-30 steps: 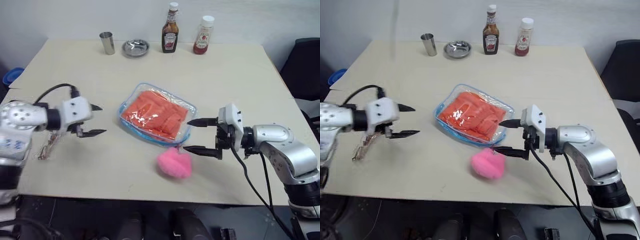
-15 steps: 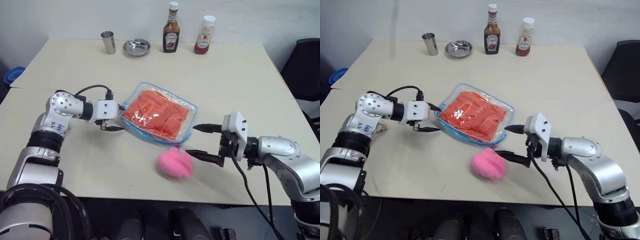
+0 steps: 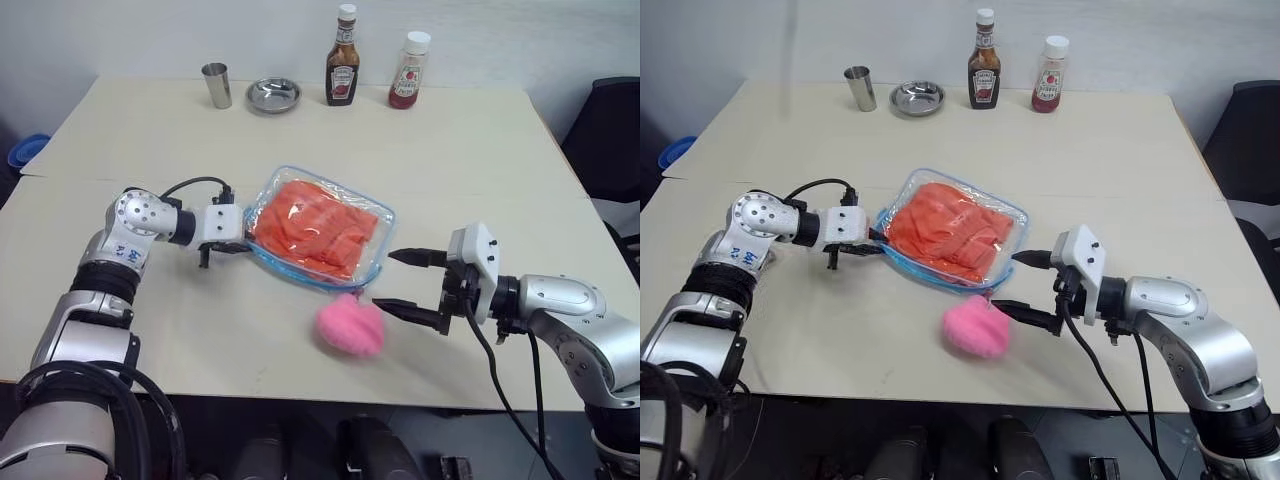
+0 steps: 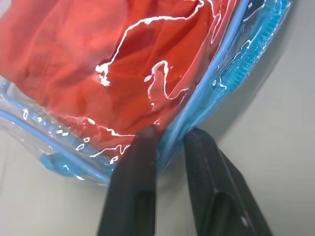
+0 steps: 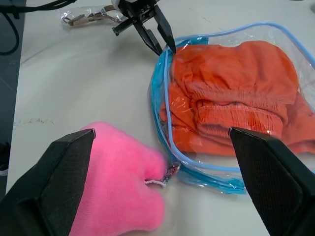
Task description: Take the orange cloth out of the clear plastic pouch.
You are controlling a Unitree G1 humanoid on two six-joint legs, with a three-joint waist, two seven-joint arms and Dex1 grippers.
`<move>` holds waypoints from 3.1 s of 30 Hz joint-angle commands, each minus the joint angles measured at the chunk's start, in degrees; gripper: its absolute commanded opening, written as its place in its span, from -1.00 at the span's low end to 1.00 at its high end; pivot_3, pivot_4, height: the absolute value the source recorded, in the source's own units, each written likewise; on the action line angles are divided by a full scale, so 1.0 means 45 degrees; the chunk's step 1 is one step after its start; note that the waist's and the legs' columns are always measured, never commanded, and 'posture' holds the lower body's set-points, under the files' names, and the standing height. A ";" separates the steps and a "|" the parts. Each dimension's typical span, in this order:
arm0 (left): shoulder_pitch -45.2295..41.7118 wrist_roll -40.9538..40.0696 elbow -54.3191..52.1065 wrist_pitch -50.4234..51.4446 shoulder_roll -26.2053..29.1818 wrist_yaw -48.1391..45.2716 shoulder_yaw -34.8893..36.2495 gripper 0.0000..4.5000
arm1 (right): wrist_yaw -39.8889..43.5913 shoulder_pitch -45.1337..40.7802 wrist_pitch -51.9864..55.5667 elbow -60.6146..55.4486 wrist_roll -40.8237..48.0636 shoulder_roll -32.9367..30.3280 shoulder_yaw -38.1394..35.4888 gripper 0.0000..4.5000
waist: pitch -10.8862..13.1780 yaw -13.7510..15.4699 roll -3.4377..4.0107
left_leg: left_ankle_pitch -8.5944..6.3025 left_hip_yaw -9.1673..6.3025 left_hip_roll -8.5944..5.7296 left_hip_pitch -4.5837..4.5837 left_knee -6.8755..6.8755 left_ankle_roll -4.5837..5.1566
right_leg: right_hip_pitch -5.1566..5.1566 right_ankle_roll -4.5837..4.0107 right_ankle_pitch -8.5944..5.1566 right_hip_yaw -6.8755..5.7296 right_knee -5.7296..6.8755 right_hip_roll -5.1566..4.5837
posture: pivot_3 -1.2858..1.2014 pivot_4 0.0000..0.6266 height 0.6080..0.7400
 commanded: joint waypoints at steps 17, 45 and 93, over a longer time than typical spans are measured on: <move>0.5917 -0.0639 -1.2618 0.8883 0.0884 0.2684 0.0469 -0.93 | 0.0316 0.0425 -0.0217 -0.0300 -0.0018 -0.0675 -0.0489 1.00 | 0.0000 0.0025 0.0000 | 0.0001 -0.0018 -0.0003 0.0008 0.0004 0.0001 | 0.0019 0.0000 0.0000 0.0017 0.0009 0.0014 | 0.03 -0.52 1.00; 0.4791 -0.7518 -1.4474 1.2215 0.1666 -0.0022 0.2687 0.54 | 0.1884 0.3483 -0.0235 -0.0883 0.0003 -0.2786 -0.1629 1.00 | 0.0000 0.0050 -0.0001 | 0.0000 -0.0033 -0.0003 0.0021 -0.0001 0.0003 | 0.0066 0.0001 0.0000 0.0007 -0.0047 0.0020 | 0.03 -0.52 1.00; 0.2405 -0.4967 -1.1221 0.7435 -0.0440 -0.1543 -0.1264 0.55 | 0.0614 0.4252 0.2053 -0.4441 0.1959 -0.3097 -0.2701 0.04 | -0.0001 0.0029 -0.0003 | 0.0001 -0.0035 -0.0005 0.0041 -0.0002 0.0000 | 0.0079 0.0001 0.0000 0.0013 -0.0078 0.0030 | 0.03 -0.52 1.00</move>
